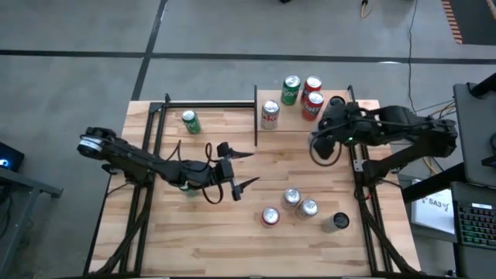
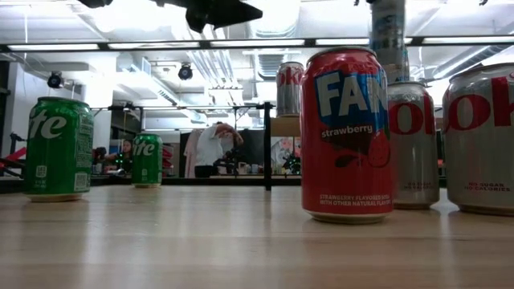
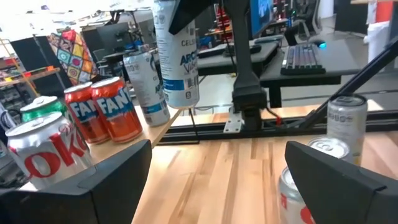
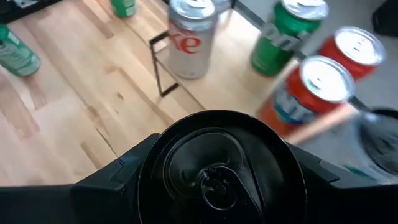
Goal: Place canned beverage on shelf
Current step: Put the left white soda can on the shelf aligned in front of the other white soda can
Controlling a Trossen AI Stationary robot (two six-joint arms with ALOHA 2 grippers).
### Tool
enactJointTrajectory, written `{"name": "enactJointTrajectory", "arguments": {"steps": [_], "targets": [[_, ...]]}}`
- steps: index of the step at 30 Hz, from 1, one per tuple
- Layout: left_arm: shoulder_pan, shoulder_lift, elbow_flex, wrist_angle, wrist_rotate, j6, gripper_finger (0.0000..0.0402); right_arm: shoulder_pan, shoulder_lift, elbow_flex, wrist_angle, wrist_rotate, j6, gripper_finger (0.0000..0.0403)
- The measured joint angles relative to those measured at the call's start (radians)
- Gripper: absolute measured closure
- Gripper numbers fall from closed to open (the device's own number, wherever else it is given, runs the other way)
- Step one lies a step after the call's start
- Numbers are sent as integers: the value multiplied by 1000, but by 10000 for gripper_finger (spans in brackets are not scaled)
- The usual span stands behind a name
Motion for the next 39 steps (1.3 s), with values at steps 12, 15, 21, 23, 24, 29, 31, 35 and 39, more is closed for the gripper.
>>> {"name": "enactJointTrajectory", "arguments": {"steps": [12, 15, 21, 23, 24, 29, 31, 35, 39], "targets": [[-12, -18, 0, -32, 0, -7, 47, -52, -64, -8, -131, -2, 85, 166], [-12, -18, 0, -33, 0, -13, 47, -54, -72, -29, -124, 0, 92, 166], [-12, -18, 0, -51, 0, -20, 47, -54, -96, -94, -121, -1, 115, 166], [-12, -17, 0, -50, 0, -26, 47, -61, -104, -118, -120, -2, 122, 166], [-12, -17, 0, -50, 0, -26, 47, -69, -108, -132, -119, -2, 127, 166], [-12, -17, 0, -49, -1, -26, 47, -111, -121, -198, -119, 0, 135, 166], [-12, -17, 0, -49, -1, -26, 47, -126, -123, -223, -105, -5, 135, 166], [-12, -17, 0, -49, -1, -26, 47, -152, -127, -256, -50, -35, 119, 166], [-12, -17, 0, -49, -1, -26, 47, -187, -127, -278, -18, -37, 107, 166]]}}
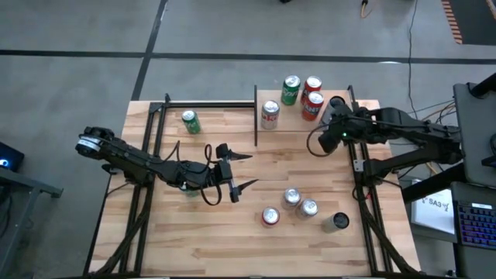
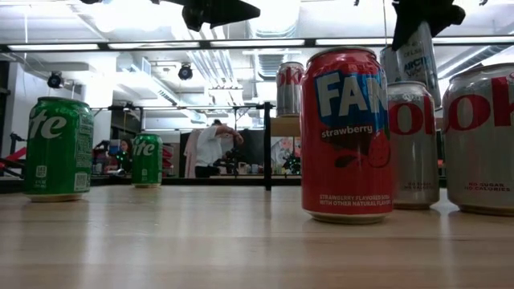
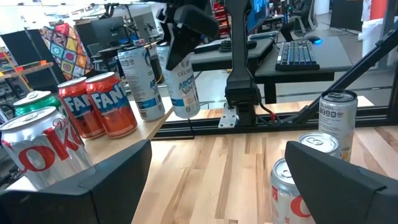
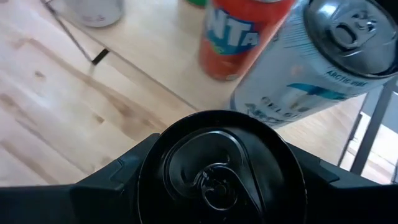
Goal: Place canned beverage on shelf
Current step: Put the left white soda can on the shelf aligned in front of the other white soda can
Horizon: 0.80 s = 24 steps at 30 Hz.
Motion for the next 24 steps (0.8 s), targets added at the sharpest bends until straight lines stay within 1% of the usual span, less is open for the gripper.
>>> {"name": "enactJointTrajectory", "arguments": {"steps": [9, 18, 24], "targets": [[0, 1, 0, 0, 0, 0, 47, -82, -1, -4, 16, -1, -35, 166], [0, 1, 0, -1, 0, 0, 47, -131, 1, -4, 63, -51, -81, 166], [0, 1, 0, -4, 0, 0, 47, -161, -1, -4, 75, -58, -88, 166]]}}
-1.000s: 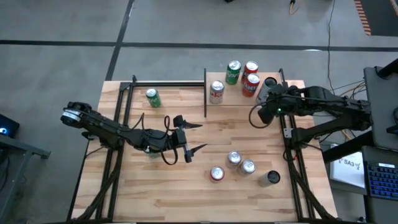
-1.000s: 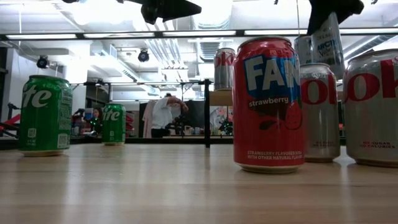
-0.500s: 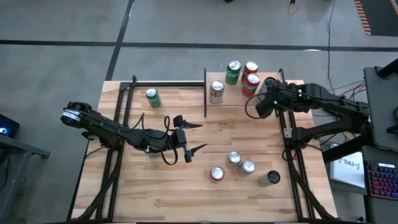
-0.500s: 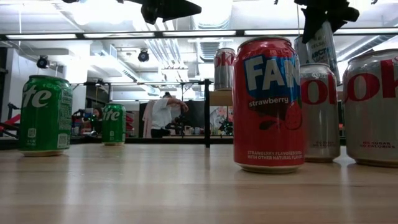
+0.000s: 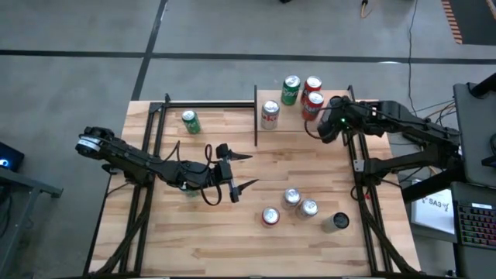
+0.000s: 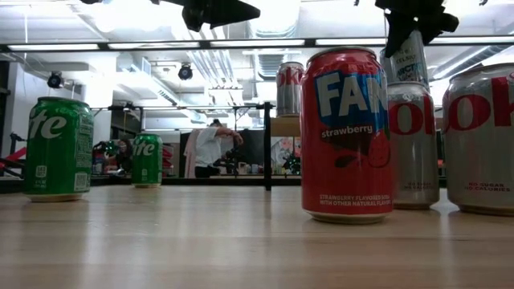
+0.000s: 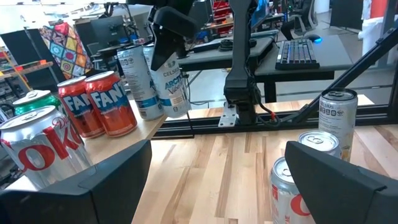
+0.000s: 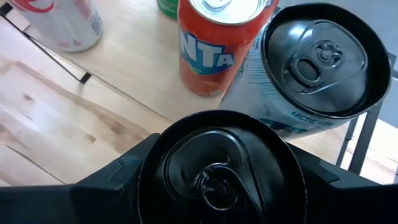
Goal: Place canned beverage on shelf
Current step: Put the left white soda can on the shelf aligned in front of the other white soda can
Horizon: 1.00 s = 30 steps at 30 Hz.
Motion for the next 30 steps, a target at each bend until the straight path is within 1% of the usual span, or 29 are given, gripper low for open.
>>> {"name": "enactJointTrajectory", "arguments": {"steps": [3, 21, 26, 30], "targets": [[0, 0, 0, -2, 0, 0, 47, -17, 0, 0, 11, -15, -9, 166], [0, 0, 0, -9, 0, -1, 47, -115, 0, 0, 59, -21, -66, 166], [0, 0, 0, -17, 0, -8, 47, -143, 1, 0, 65, -24, -67, 166], [0, 0, 0, -20, 1, -8, 47, -163, 1, 0, 70, -48, -49, 166]]}}
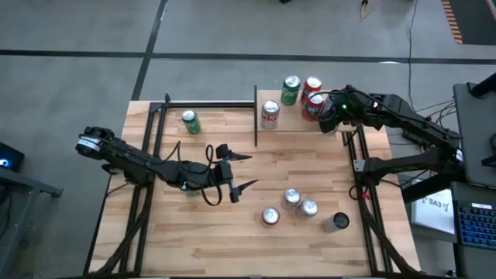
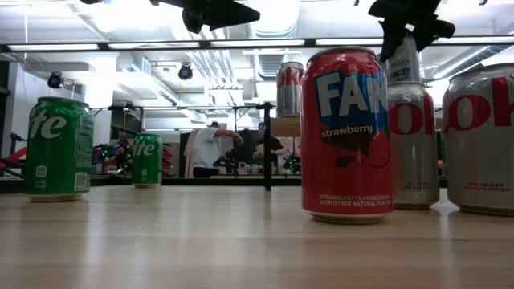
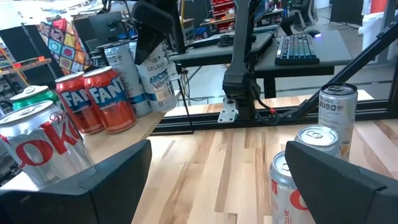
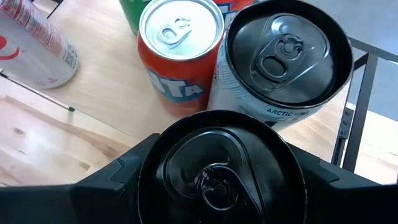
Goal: Place canned beverage on shelf
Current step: Put the left white soda can on the shelf aligned in front of the other white soda can
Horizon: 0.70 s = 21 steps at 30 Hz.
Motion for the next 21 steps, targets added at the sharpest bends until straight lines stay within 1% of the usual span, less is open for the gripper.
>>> {"name": "enactJointTrajectory", "arguments": {"steps": [13, 16, 21], "targets": [[0, 0, 0, -1, 0, 0, 47, -64, 0, 0, 44, -3, -3, 166], [0, 0, 0, -3, 0, 0, 47, -86, 1, 0, 46, -23, -15, 166], [0, 0, 0, -4, 0, 0, 47, -115, 4, 0, 49, -25, -40, 166]]}}
